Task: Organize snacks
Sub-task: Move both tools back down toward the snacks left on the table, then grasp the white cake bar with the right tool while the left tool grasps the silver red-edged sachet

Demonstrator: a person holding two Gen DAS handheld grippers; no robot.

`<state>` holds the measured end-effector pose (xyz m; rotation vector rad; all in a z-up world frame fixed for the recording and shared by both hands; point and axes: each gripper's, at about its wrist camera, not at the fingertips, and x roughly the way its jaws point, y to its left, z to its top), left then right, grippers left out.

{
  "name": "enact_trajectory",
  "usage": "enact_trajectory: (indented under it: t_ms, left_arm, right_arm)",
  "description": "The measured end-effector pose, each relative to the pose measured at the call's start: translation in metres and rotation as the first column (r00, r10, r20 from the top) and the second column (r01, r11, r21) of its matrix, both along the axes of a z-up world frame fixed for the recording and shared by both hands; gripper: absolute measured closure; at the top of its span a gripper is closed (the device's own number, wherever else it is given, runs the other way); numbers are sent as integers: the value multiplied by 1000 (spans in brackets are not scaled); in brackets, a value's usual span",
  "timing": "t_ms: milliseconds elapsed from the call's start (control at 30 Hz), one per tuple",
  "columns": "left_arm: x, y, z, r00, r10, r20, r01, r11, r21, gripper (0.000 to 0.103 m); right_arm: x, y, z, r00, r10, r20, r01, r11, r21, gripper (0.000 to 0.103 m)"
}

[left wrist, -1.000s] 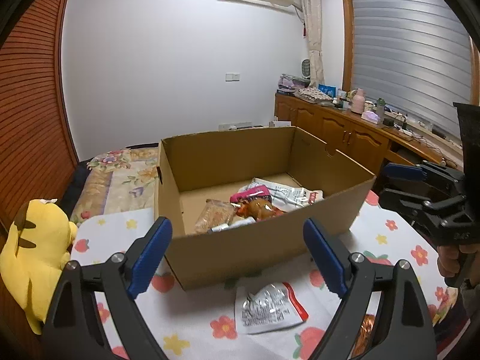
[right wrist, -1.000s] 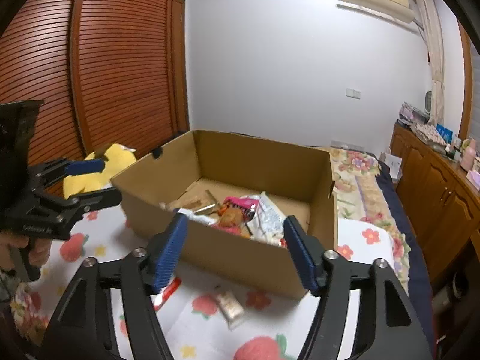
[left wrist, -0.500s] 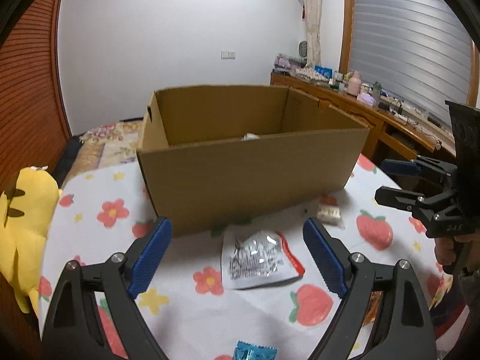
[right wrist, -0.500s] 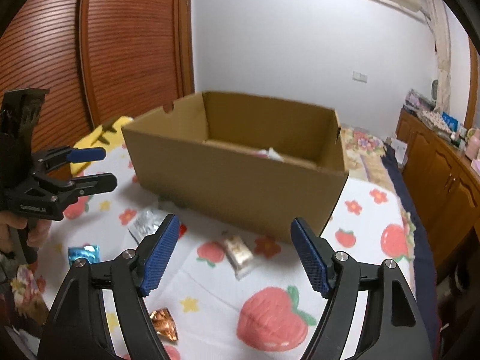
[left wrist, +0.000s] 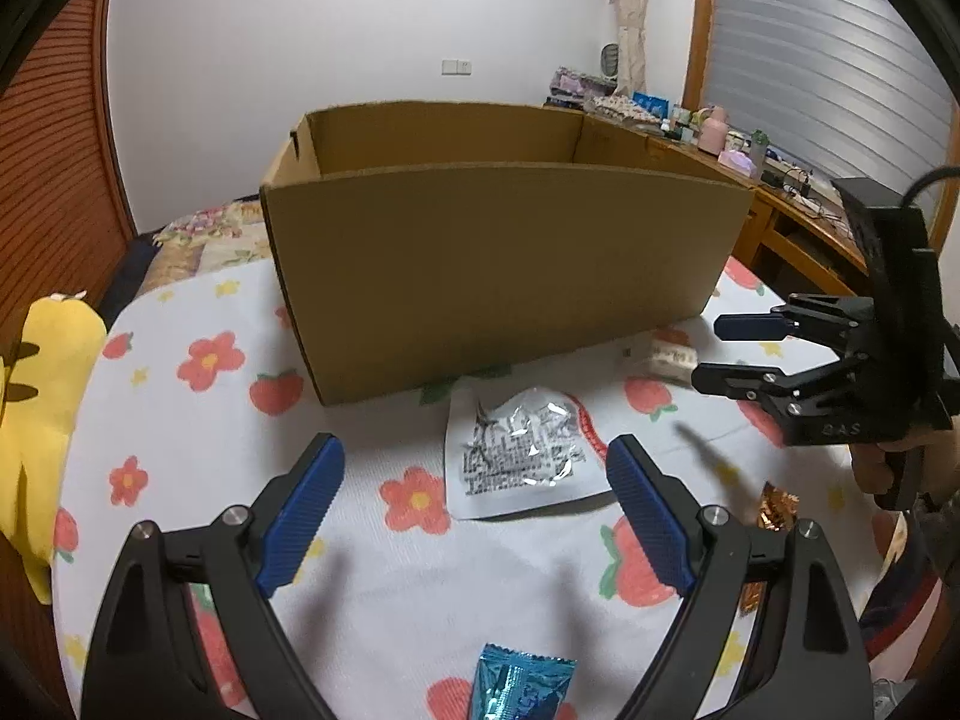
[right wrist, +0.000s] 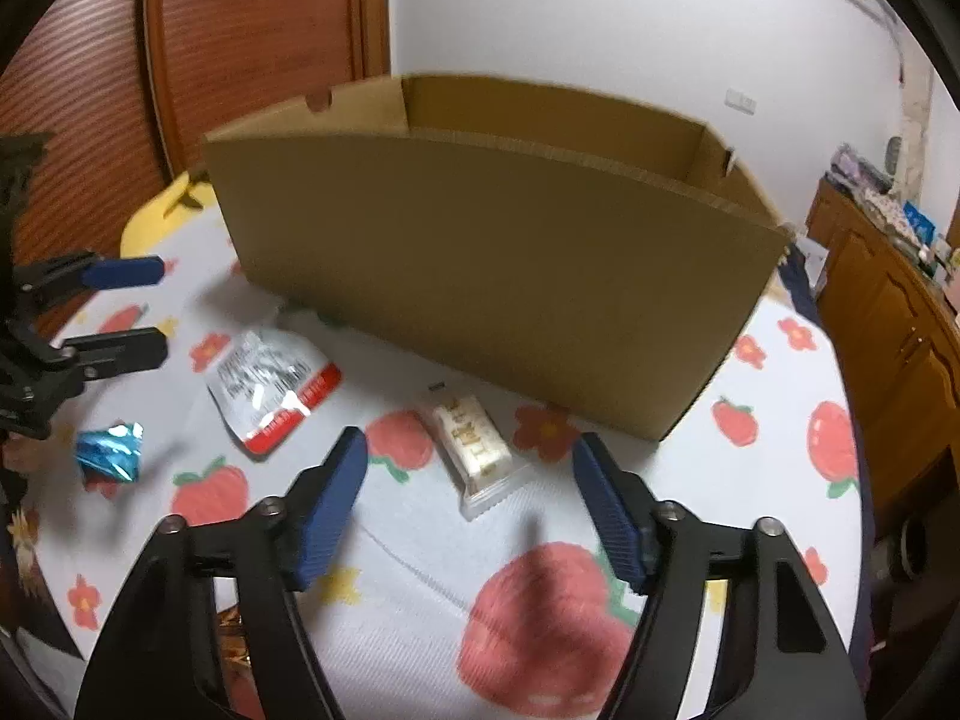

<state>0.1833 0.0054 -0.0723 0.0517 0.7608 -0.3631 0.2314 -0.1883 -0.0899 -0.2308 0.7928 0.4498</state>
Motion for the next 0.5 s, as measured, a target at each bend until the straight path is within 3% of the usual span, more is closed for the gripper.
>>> enact_trajectory:
  t_ms: [233, 333, 500]
  left_arm:
    - [6, -1, -9, 999, -6, -48, 6, 1000, 0, 13]
    - [8, -2, -12, 998, -11, -61, 11, 1000, 0, 13]
    - [11, -5, -13, 997, -15, -69, 15, 1000, -1, 13]
  right_arm:
    - [19, 6, -16, 998, 16, -62, -18, 999, -39, 49]
    - [23, 8, -19, 997, 22, -79, -27, 998, -58, 64]
    - [25, 7, -19, 996, 26, -82, -32, 997, -71, 69]
